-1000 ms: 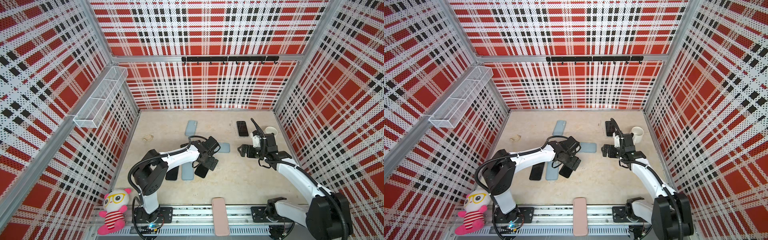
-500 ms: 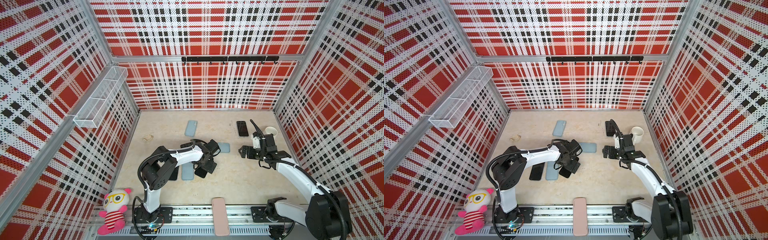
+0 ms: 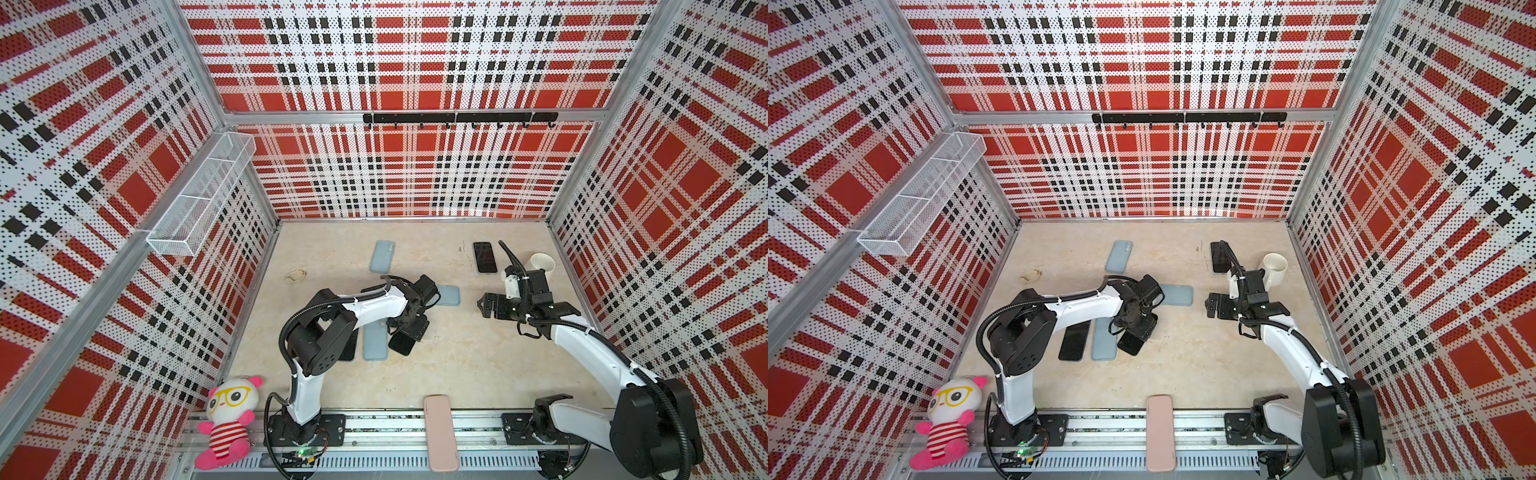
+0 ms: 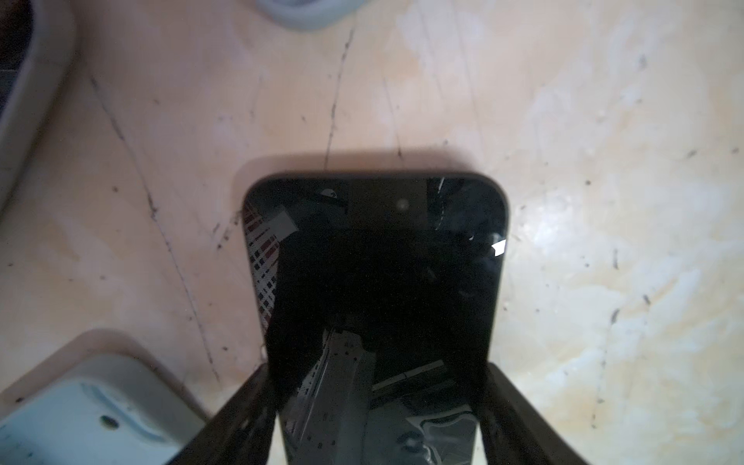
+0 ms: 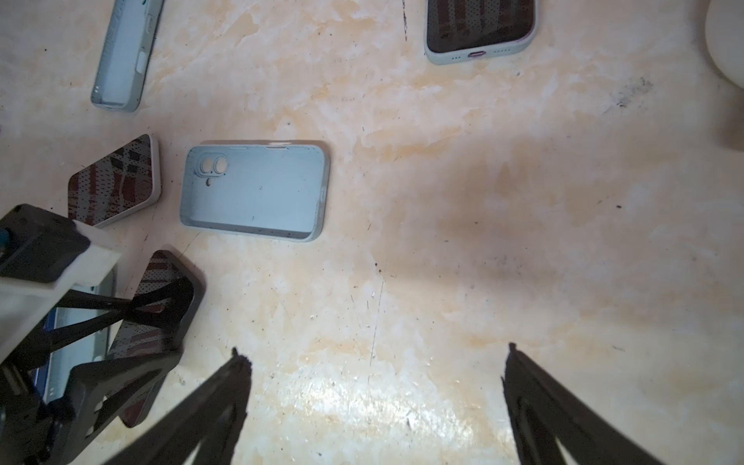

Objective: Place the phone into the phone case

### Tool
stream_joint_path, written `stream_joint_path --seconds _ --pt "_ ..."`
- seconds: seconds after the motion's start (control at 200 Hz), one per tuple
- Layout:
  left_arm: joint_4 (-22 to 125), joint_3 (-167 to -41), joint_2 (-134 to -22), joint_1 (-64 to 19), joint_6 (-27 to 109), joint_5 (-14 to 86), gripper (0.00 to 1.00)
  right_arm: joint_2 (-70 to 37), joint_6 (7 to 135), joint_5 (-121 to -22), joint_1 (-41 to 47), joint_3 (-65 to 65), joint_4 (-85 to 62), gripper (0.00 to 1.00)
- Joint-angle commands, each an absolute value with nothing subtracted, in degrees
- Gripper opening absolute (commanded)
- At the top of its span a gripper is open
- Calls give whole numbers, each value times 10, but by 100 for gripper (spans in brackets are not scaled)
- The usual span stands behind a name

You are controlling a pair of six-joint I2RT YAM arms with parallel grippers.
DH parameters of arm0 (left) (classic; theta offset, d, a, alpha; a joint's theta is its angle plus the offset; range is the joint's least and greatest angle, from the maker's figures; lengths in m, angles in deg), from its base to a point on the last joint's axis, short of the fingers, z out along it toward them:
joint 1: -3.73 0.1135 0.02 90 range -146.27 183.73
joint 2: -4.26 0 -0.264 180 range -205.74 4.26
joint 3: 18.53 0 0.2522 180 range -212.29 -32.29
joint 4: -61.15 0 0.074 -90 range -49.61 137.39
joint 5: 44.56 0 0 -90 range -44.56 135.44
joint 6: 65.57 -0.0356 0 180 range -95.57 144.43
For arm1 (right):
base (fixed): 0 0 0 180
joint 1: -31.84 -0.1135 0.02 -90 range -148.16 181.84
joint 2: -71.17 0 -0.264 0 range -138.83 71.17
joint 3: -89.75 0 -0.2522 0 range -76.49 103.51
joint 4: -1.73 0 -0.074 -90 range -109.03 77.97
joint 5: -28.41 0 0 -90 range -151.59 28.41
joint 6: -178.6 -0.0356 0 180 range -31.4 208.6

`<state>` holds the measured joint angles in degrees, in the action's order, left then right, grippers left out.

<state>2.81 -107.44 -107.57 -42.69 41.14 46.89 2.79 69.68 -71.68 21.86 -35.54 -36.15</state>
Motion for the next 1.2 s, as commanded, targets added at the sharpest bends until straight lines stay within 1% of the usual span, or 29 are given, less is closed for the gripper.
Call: stream_joint_path --seconds 0.0,0.19,0.351,0.496,0.636,0.782,0.862,0.932,1.017,1.122,1.192 --pt "7 -1093 -1075 -423 417 445 67 38 697 -725 220 -361 -352 100" --pt "-4 -1105 -1051 -413 429 447 60 34 699 -750 217 -361 -338 100" --pt "32 -1101 -1006 -392 465 447 51 42 703 -753 202 -363 -321 100" --pt "87 -1087 -968 -375 507 445 32 39 695 -770 189 -359 -308 100" --pt "170 -1056 -930 -354 558 421 16 31 678 -771 141 -350 -273 100" --pt "285 -995 -883 -331 641 386 11 18 652 -774 82 -343 -201 100" --pt "322 -967 -869 -313 685 345 10 6 595 -736 52 -333 -187 97" --pt "348 -950 -857 -297 736 330 7 21 541 -702 8 -370 -84 94" --pt "383 -927 -840 -280 807 323 4 27 487 -696 -24 -413 42 91" --pt "429 -892 -819 -267 904 324 5 1 479 -676 -66 -417 112 90" --pt "453 -874 -815 -259 956 305 5 -28 487 -663 -94 -410 141 89"
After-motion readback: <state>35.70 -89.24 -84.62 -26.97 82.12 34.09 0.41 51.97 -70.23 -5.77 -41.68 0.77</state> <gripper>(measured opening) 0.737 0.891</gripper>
